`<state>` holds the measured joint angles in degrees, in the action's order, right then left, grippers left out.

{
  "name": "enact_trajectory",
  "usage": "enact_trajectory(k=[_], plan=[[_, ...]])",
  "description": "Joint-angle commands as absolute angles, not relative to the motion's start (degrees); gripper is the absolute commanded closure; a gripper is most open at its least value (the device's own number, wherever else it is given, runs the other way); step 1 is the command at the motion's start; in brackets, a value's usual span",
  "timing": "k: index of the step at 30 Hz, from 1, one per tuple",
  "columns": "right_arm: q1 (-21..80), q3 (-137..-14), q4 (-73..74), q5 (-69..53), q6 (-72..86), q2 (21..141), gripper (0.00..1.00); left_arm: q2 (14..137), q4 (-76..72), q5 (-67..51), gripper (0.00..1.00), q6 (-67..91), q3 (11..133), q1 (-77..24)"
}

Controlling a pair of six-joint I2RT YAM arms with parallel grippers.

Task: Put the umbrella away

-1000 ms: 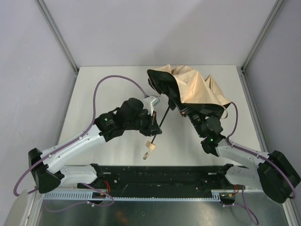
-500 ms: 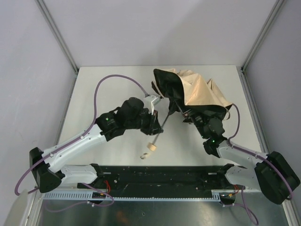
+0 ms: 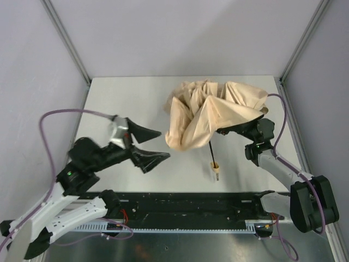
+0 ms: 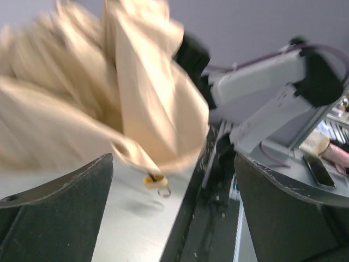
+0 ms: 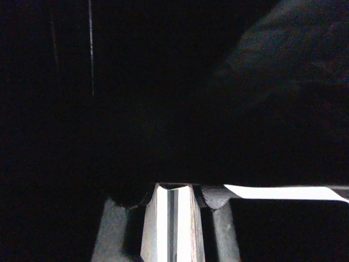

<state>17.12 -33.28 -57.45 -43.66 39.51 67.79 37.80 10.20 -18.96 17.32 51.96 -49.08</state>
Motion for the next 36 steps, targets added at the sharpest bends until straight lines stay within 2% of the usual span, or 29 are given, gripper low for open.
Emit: enact_trajectory(k=[1, 6, 8, 13, 19, 23, 29, 36], plan=[[16.86, -36.03, -60.29, -58.08, 24.48, 65.18, 1.00, 34.27, 6.49, -16.54, 0.02, 15.30, 58.26, -48.70], [16.70, -36.03, -61.53, -62.78, 27.03, 63.38, 1.00, 39.39, 12.20, 3.81, 0.01, 27.31, 64.96, -48.34], [16.92, -36.04, -62.10, -63.57, 28.99, 62.82, 1.00, 42.72, 12.63, 2.27, 0.01, 30.67, 66.95, -46.98], [18.08, -36.04, -57.87, -62.77, 29.06, 60.56, 1.00, 52.61, 11.91, -14.41, 0.01, 31.63, 73.25, -45.08], [21.12, -36.04, -52.70, -58.96, 24.81, 60.41, 1.00, 56.60, 8.40, -20.60, 0.00, 29.82, 73.01, -44.94], [21.46, -36.04, -53.46, -57.03, 25.09, 61.32, 1.00, 55.94, 8.04, -17.33, 0.01, 31.71, 70.20, -45.06], [21.07, -36.04, -52.35, -53.90, 25.20, 61.57, 1.00, 48.00, 8.02, -3.33, 0.01, 36.77, 60.75, -45.07], [22.12, -36.04, -54.69, -54.15, 27.20, 61.61, 1.00, 51.57, 7.67, -4.93, 0.01, 38.51, 61.12, -44.99]])
